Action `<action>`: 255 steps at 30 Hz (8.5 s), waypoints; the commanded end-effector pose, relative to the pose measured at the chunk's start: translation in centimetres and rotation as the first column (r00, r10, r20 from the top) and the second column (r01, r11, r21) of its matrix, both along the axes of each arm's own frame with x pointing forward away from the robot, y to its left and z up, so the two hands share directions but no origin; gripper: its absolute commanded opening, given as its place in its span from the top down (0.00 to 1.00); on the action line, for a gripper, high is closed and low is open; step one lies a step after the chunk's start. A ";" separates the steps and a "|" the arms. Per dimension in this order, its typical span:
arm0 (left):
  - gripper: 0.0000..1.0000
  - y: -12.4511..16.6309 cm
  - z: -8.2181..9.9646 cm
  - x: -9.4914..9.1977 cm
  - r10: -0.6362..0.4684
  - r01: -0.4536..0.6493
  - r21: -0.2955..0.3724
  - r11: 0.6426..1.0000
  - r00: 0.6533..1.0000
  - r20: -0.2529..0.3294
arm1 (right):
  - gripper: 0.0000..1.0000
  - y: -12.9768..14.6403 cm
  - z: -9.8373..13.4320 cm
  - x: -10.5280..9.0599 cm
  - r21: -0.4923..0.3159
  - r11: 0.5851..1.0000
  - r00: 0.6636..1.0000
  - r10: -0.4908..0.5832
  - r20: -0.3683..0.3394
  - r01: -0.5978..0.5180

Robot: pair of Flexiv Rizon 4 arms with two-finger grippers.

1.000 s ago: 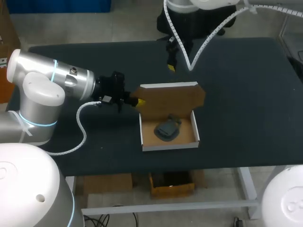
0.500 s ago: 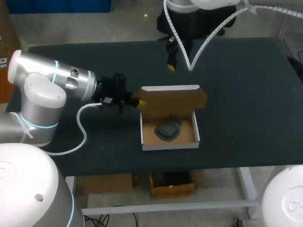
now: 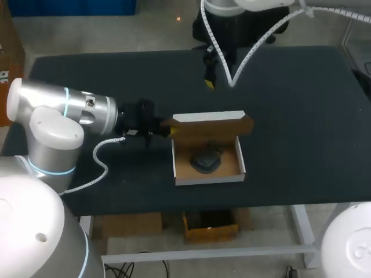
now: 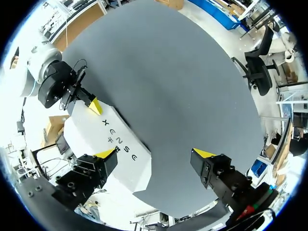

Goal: Assemble the packaging by folding the flat box into shape, placing the metal phone stand inside, and closing the box properly

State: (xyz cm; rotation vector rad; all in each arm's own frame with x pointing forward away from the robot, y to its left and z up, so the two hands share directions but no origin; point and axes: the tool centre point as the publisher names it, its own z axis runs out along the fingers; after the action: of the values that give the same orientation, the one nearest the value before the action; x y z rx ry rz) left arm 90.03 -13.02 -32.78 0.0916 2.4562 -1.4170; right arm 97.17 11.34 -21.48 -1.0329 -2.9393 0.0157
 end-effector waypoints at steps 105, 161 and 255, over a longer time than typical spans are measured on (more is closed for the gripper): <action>1.00 -0.8 -1.9 -3.4 -0.048 0.050 0.005 0.999 0.900 0.432 | 0.53 -4.6 -8.1 -13.0 -0.230 0.708 0.505 -0.659 -0.558 0.668; 0.65 0.8 -1.2 -5.3 -0.019 0.031 -0.018 0.999 0.879 0.476 | 0.56 -5.1 -10.2 -16.2 -0.200 0.718 0.507 -0.634 -0.584 0.667; 0.00 2.7 6.1 -7.7 0.980 -0.834 0.526 0.167 0.080 -0.185 | 0.53 -5.0 -13.0 -17.5 -0.032 0.694 0.593 -0.637 -0.493 0.720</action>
State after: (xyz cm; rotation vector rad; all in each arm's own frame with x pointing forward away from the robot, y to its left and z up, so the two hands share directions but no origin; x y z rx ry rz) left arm 82.25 -9.67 -26.86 -1.7393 2.3589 -0.8223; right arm 80.08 6.26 -34.66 -1.7483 -1.9033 0.0051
